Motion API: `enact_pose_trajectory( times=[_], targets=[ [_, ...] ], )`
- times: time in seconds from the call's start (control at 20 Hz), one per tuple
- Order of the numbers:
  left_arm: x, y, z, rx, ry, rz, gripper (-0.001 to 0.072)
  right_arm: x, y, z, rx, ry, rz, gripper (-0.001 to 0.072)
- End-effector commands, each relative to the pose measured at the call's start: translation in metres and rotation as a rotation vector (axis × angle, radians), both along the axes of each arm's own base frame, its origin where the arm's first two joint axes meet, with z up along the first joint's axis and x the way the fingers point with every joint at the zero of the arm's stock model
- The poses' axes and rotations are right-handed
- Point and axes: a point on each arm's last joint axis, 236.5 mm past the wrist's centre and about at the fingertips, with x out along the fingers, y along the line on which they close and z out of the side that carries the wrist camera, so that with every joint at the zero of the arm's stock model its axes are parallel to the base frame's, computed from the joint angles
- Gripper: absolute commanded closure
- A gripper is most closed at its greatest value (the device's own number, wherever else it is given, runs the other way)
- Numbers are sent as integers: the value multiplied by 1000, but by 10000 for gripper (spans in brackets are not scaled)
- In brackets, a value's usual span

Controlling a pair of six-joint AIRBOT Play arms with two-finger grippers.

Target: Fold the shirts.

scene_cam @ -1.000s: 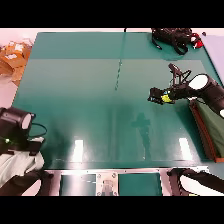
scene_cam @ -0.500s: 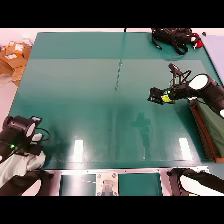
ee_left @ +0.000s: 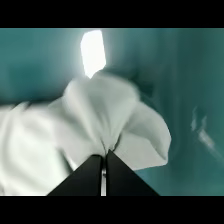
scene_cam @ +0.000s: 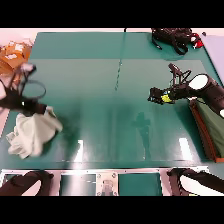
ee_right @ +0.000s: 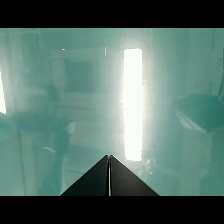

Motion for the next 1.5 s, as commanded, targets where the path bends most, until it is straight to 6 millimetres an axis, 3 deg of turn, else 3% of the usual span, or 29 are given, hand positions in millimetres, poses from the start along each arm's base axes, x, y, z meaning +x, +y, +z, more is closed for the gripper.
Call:
enact_pose_trajectory(
  times=[0.0,0.1,0.3,0.4,0.45,0.5,0.55,0.7,0.8,1.0,1.05,1.15,1.3,1.45],
  targets=[
    [19,-97,85,-185,-237,-231,691,0,0,0,0,1,1,699],
    [16,-162,83,-256,-240,-369,691,0,0,0,0,1,1,699],
    [11,-290,35,-464,-139,-543,690,0,0,0,0,1,1,699],
    [11,-336,12,-614,-64,-559,688,0,0,0,0,1,1,699],
    [16,-345,1,-660,-24,-523,644,0,0,0,0,1,1,699],
    [22,-344,-8,-672,4,-491,290,0,0,0,0,1,1,699],
    [29,-335,-14,-675,30,-441,77,0,1,0,2,1,0,699],
    [50,-281,-12,-653,76,-348,79,1,1,0,3,-2,-2,699],
    [63,-226,-9,-630,112,-258,79,1,1,0,3,-2,-1,699],
    [75,-123,-35,-535,210,-65,79,-14,5,-7,5,53,26,687],
    [75,-102,-46,-514,229,-17,79,-22,6,-14,1,74,45,580],
    [70,-73,-72,-504,277,62,79,-45,11,-33,-12,129,110,167],
    [45,-47,-114,-508,379,148,79,-77,8,-64,-12,234,108,161],
    [16,-51,-149,-527,471,166,80,-85,9,-83,-3,243,75,160]
  ],
)
